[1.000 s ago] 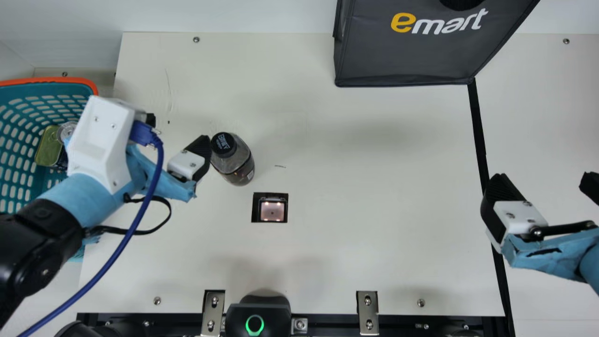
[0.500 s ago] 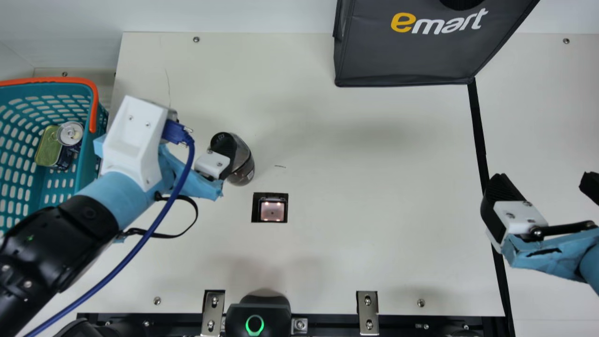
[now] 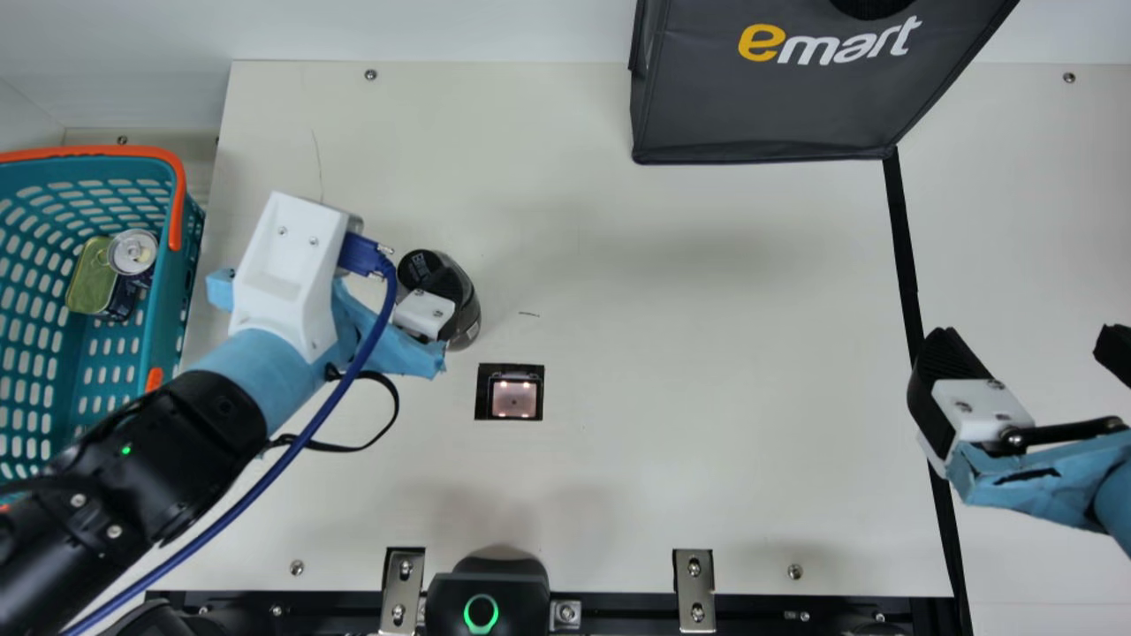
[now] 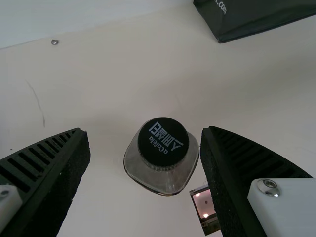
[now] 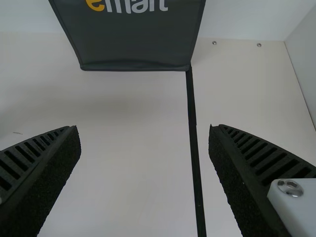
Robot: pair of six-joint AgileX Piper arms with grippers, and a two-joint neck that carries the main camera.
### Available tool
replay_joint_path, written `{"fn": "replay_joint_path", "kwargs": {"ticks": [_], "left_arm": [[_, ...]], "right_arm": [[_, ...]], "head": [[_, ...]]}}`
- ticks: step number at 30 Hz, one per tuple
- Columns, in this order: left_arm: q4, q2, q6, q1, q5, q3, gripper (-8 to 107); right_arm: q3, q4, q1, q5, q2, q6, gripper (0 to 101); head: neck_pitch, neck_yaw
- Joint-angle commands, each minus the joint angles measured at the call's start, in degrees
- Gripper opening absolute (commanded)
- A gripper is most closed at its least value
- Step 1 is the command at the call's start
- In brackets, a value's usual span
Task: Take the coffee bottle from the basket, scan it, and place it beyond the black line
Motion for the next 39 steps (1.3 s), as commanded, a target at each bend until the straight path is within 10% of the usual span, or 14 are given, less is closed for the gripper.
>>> {"fn": "replay_joint_path", "kwargs": {"ticks": [1, 39], "left_arm": [[0.3, 0.2, -0.7, -0.1, -0.2, 0.3, 90], [6.5, 6.5, -9.5, -0.9, -2.3, 1.0, 90]], "right_arm": [[0.0, 0.0, 0.0, 0.0, 0.0, 0.0, 91], [0.0, 0.0, 0.0, 0.1, 0.0, 0.0, 91]], "head": [[-1.5, -0.1], [-1.5, -0.1]]}}
